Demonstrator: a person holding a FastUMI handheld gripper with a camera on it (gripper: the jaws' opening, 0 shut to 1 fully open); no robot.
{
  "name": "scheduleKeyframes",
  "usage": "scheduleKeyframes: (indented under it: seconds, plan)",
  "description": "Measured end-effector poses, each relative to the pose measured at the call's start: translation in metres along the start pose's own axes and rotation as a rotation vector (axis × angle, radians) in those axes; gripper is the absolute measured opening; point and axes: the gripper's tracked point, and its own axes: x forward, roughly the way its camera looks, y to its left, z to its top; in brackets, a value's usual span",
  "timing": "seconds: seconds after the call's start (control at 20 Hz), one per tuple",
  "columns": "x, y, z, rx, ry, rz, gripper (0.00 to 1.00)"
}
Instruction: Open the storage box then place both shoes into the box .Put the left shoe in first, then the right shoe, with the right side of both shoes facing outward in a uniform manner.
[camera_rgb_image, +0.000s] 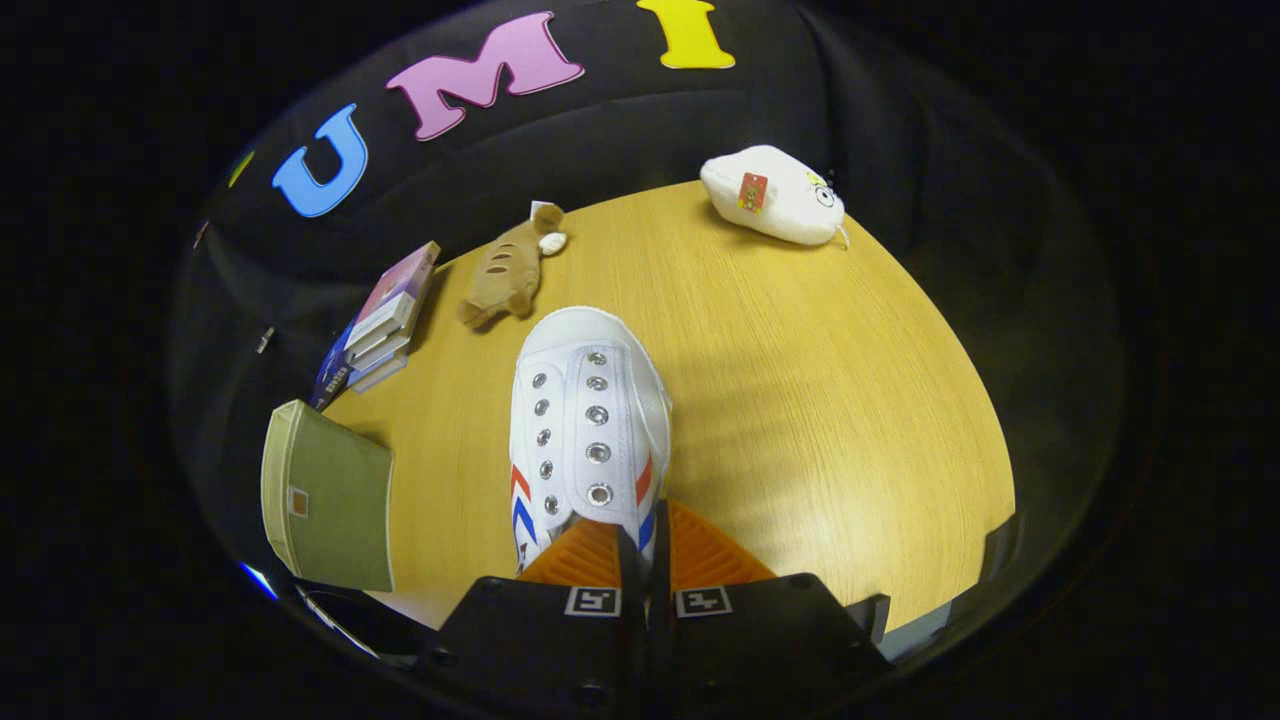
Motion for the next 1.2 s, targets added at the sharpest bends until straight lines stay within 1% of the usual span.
scheduleKeyframes:
  seconds: [0.2,0.35,0.45,0.65,0.8,0.95,1.05,1.2]
  plan:
    - [-0.036,0.063,0.012,0.031,-0.047,0.019,0.05]
    - [-0.054,0.125,0.012,0.049,-0.069,0.044,0.05]
    - [-0.065,0.169,0.008,0.054,-0.076,0.046,0.05]
    - [-0.076,0.262,-0.005,0.022,-0.085,0.084,0.05]
    - [-0.073,0.331,-0.022,0.008,-0.068,0.139,0.05]
    - [-0.066,0.382,-0.045,0.021,-0.039,0.170,0.05]
    - [-0.060,0.402,-0.058,0.007,-0.021,0.170,0.05]
    - [-0.045,0.416,-0.074,-0.026,-0.004,0.136,0.05]
